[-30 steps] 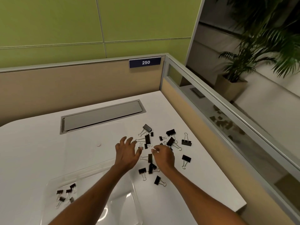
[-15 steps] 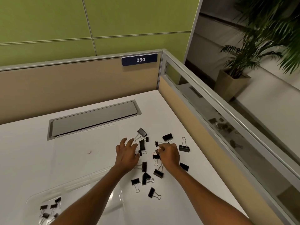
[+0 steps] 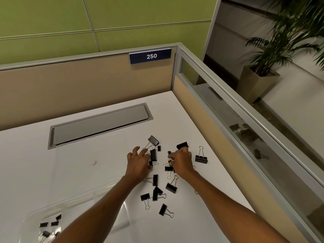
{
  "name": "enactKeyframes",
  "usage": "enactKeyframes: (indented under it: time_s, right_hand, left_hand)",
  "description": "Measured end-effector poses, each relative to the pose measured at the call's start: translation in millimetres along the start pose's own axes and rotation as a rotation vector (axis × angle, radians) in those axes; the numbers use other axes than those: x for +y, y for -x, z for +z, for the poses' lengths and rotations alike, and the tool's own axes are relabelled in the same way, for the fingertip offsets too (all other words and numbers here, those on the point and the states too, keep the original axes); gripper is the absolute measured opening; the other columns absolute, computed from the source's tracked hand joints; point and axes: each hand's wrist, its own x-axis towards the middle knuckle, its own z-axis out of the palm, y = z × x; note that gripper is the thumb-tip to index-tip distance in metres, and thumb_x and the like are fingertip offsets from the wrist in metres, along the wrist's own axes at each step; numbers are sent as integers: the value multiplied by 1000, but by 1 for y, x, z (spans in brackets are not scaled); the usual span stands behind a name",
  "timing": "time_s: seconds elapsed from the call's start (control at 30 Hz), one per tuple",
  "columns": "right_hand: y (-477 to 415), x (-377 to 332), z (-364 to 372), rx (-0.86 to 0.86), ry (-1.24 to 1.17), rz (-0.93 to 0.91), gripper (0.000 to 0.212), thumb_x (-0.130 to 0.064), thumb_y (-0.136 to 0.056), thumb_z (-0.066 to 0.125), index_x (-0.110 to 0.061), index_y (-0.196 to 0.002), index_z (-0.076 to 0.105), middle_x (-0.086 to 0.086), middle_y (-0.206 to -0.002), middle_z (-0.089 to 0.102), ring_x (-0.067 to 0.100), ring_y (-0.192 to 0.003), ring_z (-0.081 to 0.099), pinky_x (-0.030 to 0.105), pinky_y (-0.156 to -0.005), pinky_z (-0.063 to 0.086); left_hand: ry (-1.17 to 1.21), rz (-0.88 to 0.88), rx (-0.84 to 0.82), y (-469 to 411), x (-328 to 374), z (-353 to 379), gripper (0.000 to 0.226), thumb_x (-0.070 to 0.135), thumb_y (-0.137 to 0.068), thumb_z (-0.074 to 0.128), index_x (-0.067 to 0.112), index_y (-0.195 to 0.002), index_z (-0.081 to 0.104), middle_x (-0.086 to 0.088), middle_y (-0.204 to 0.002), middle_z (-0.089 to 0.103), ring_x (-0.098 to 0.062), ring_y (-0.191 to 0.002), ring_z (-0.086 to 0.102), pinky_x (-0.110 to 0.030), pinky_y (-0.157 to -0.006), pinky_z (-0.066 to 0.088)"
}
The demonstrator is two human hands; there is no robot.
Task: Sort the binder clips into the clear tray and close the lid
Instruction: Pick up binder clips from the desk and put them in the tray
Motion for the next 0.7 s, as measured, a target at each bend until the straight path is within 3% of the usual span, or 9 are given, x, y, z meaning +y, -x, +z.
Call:
enactKeyframes:
  time_s: [0.1, 0.2, 0.5, 0.7]
  right_hand:
    - [-1, 1, -3, -41, 129, -73, 32, -6, -86, 62, -23, -113, 68, 5, -117, 47, 28, -107, 39, 29, -93, 39]
    - [-4, 3, -4, -59, 222, -183, 30, -8, -86, 62, -19, -113, 68, 4, -105, 64, 26, -113, 39, 31, -89, 32]
    - [-4, 4, -9, -72, 363, -292, 19, -10, -88, 58, -14, -102, 70, 3, -95, 64, 26, -110, 39, 34, -84, 28]
    - [-5, 3, -9, -79, 313, -238, 18, -17, -85, 66, -15, -102, 69, 2, -98, 65, 24, -112, 39, 32, -88, 32]
  left_hand:
    - [-32, 11, -6, -2, 0, 2, 34, 33, -80, 66, 17, -110, 64, -3, -143, 43, -33, -137, 17, -47, -99, 23]
    - [-43, 24, 2, -3, 1, 4, 34, 33, -77, 69, 12, -104, 66, -5, -138, 49, -35, -136, 22, -48, -98, 26]
    - [-105, 29, 12, -7, 1, 13, 24, 26, -70, 75, 10, -86, 68, -9, -118, 63, -36, -123, 41, -49, -89, 36]
    - [-31, -6, 18, -6, 7, 11, 28, 26, -70, 75, 12, -90, 62, -6, -105, 64, -33, -114, 45, -44, -85, 37]
